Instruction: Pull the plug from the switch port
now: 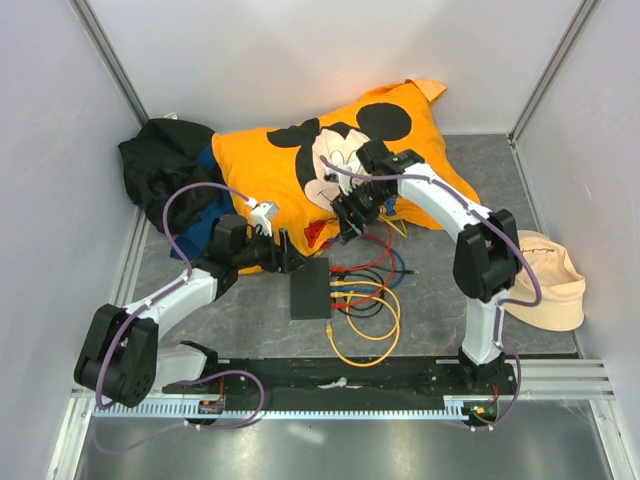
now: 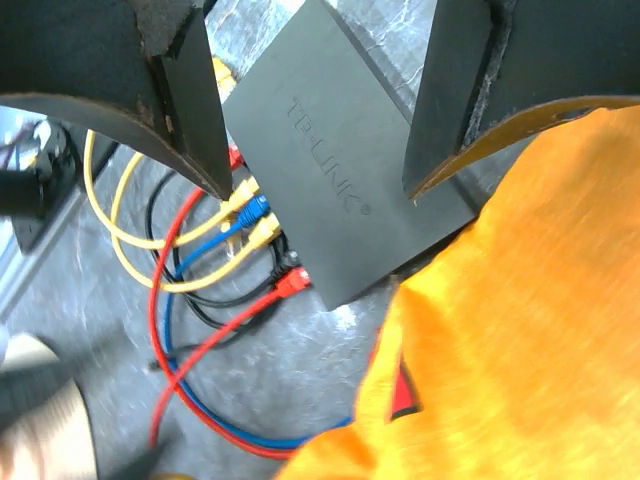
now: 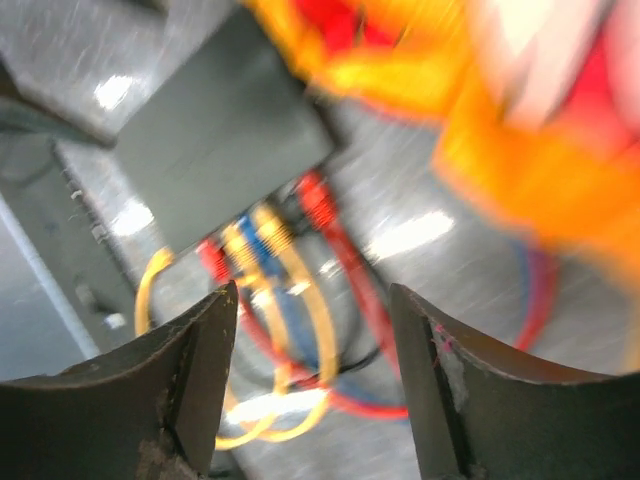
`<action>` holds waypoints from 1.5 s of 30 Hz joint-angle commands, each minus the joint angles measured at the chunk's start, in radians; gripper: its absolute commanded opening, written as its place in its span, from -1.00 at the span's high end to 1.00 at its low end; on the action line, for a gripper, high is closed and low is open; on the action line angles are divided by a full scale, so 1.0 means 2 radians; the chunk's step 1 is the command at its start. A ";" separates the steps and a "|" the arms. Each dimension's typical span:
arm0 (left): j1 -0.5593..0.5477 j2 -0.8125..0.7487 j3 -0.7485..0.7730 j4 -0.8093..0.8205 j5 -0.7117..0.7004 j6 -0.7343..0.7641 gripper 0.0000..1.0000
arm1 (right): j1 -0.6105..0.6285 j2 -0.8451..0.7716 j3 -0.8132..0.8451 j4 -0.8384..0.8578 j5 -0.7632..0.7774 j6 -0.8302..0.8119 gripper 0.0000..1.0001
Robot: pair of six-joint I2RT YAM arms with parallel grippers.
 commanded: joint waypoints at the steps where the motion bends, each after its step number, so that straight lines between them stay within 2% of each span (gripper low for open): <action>1: 0.010 0.015 0.007 0.001 0.085 0.071 -0.38 | -0.007 0.076 0.094 -0.033 -0.024 -0.100 -0.36; 2: 0.009 0.020 -0.007 0.005 0.093 0.069 -0.20 | -0.010 0.100 0.107 -0.038 -0.026 -0.110 -0.36; 4: 0.010 0.032 -0.027 0.029 0.097 0.044 -0.04 | -0.011 0.119 0.131 -0.046 -0.032 -0.130 -0.36; 5: 0.009 0.035 -0.044 0.038 0.087 0.036 0.13 | -0.011 0.131 0.136 -0.047 -0.036 -0.133 -0.36; 7: 0.010 0.051 -0.048 0.037 0.057 0.046 0.30 | -0.012 0.141 0.143 -0.045 -0.059 -0.135 -0.36; 10: 0.014 0.072 -0.049 0.036 0.057 0.047 0.46 | -0.012 0.149 0.140 -0.045 -0.082 -0.131 -0.33; 11: 0.014 0.082 -0.051 0.037 0.057 0.046 0.78 | -0.012 0.148 0.135 -0.045 -0.092 -0.128 -0.33; 12: 0.014 0.087 -0.048 0.037 0.050 0.046 0.96 | -0.011 0.147 0.130 -0.043 -0.098 -0.128 -0.32; 22: 0.015 0.147 -0.016 0.010 0.014 0.035 0.96 | -0.009 0.181 0.078 -0.039 -0.152 -0.117 -0.24; 29: 0.014 0.144 -0.015 0.014 0.004 0.032 0.96 | -0.006 0.200 0.057 0.003 -0.145 -0.078 -0.27; 45: 0.013 0.157 -0.008 0.008 0.002 0.034 0.97 | 0.000 0.259 0.060 0.016 -0.158 -0.043 -0.19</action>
